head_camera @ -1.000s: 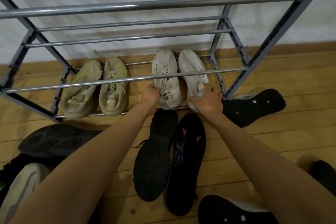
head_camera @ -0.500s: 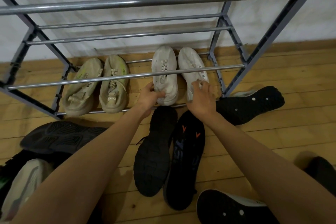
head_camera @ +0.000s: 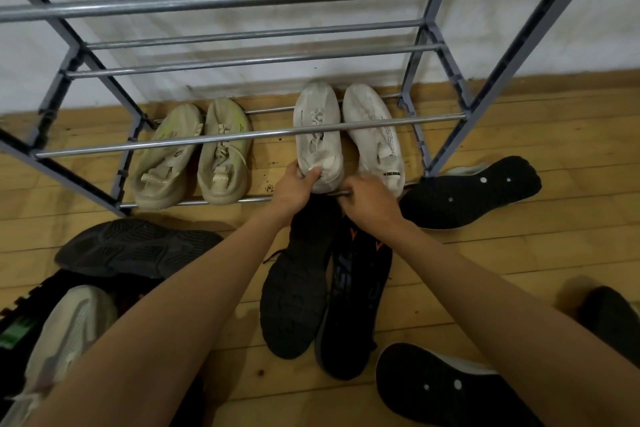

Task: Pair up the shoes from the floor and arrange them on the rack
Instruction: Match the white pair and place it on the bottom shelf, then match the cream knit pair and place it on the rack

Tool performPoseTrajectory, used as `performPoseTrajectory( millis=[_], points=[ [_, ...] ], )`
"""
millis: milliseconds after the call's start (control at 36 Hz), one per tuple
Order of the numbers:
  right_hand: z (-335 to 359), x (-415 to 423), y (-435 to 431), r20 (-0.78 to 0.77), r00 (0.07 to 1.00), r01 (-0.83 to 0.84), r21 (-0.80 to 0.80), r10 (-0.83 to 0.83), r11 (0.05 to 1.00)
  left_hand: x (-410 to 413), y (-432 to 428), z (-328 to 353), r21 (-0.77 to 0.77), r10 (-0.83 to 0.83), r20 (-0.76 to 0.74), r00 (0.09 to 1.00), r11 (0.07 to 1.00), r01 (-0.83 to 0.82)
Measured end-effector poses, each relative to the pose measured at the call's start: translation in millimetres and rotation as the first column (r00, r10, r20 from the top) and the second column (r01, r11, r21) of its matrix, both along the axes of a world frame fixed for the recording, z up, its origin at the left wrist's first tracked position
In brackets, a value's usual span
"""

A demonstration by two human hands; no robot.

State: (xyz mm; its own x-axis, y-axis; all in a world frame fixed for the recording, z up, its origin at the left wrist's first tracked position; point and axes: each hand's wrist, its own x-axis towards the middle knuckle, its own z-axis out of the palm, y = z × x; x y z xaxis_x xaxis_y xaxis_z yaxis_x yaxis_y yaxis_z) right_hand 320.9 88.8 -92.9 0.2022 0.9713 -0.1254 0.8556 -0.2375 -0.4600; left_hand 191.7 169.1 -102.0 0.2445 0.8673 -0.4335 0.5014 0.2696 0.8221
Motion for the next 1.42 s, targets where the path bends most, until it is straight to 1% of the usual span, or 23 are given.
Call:
performPoseTrajectory(
  millis=[56, 83, 194, 278, 361, 556, 611, 694, 750, 833, 889, 944, 1056, 1111, 1167, 1222, 1306, 1361, 1417],
  points=[
    [-2.2, -6.7, -3.3, -0.08, 0.995, -0.064, -0.137, 0.053, 0.988, -1.1, -2.4, 0.5, 0.014, -0.004, -0.012, 1.0, 1.0, 0.004],
    [-2.6, -8.6, -5.0, -0.117, 0.991, -0.081, -0.179, 0.06, 0.981, -2.6, -3.2, 0.0, 0.02, -0.006, -0.018, 1.0, 1.0, 0.006],
    [-4.2, -7.2, -8.5, -0.174, 0.983, -0.104, -0.227, 0.065, 0.968, -9.6, -5.9, -4.1, 0.028, -0.004, -0.033, 0.999, 1.0, 0.005],
    [-4.0, -6.5, -8.7, -0.185, 0.981, -0.098, -0.232, 0.055, 0.968, -11.7, -8.5, -7.4, 0.042, 0.006, -0.069, 0.998, 0.999, -0.003],
    [-2.7, -7.3, -8.0, -0.214, 0.976, -0.076, -0.204, 0.032, 0.976, -12.8, -6.4, -7.7, 0.066, -0.011, -0.12, 0.993, 0.998, 0.019],
    [-3.6, -6.5, -6.0, -0.246, 0.969, -0.087, -0.199, 0.036, 0.976, -14.4, -9.4, -5.3, 0.052, 0.028, -0.062, 0.998, 0.998, -0.025],
    [-3.0, -7.0, -7.1, -0.243, 0.969, -0.088, -0.199, 0.038, 0.976, -19.9, -14.5, -4.8, 0.05, 0.011, -0.07, 0.998, 0.999, -0.007],
    [-0.6, -7.5, -11.5, -0.25, 0.968, -0.085, -0.213, 0.03, 0.973, -28.8, -26.8, -2.2, 0.04, -0.066, -0.093, 0.994, 0.997, 0.07],
    [1.3, -8.8, -17.0, -0.231, 0.972, -0.092, -0.215, 0.041, 0.972, -34.4, -38.7, 0.0, 0.083, -0.155, -0.137, 0.978, 0.982, 0.168],
    [1.3, -11.5, -29.4, -0.156, 0.985, -0.1, -0.183, 0.072, 0.978, -46.8, -57.0, 2.4, 0.17, -0.263, -0.251, 0.932, 0.935, 0.31],
    [1.3, -13.3, -40.8, -0.052, 0.994, -0.101, -0.168, 0.094, 0.981, -56.7, -68.0, 5.1, 0.167, -0.279, -0.316, 0.907, 0.924, 0.343],
    [2.9, -14.2, -53.2, 0.055, 0.99, -0.118, -0.191, 0.13, 0.974, -66.7, -80.8, 8.6, 0.161, -0.294, -0.398, 0.869, 0.91, 0.381],
    [12.7, -13.3, -78.8, 0.151, 0.969, -0.162, -0.221, 0.197, 0.962, -83.0, -114.1, 18.9, 0.164, -0.349, -0.497, 0.794, 0.861, 0.481],
    [17.2, -14.0, -94.0, 0.159, 0.967, -0.156, -0.251, 0.2, 0.955, -89.0, -132.6, 23.2, 0.171, -0.369, -0.519, 0.771, 0.839, 0.516],
    [21.0, -16.0, -109.6, 0.126, 0.975, -0.141, -0.296, 0.185, 0.945, -92.9, -151.7, 26.2, 0.174, -0.402, -0.523, 0.752, 0.813, 0.556],
    [25.0, -17.1, -126.3, 0.096, 0.978, -0.139, -0.354, 0.184, 0.925, -94.9, -171.6, 28.0, 0.148, -0.446, -0.54, 0.714, 0.785, 0.602],
    [33.1, -12.6, -152.5, 0.093, 0.97, -0.166, -0.417, 0.223, 0.894, -93.0, -197.7, 32.3, 0.089, -0.514, -0.559, 0.65, 0.743, 0.664],
    [39.7, -6.4, -170.1, 0.122, 0.957, -0.177, -0.473, 0.263, 0.863, -89.2, -212.5, 37.4, 0.075, -0.545, -0.543, 0.639, 0.726, 0.684],
    [47.0, 0.5, -187.8, 0.141, 0.953, -0.159, -0.522, 0.268, 0.838, -83.8, -225.7, 45.1, 0.081, -0.569, -0.518, 0.639, 0.711, 0.698]
  ],
)
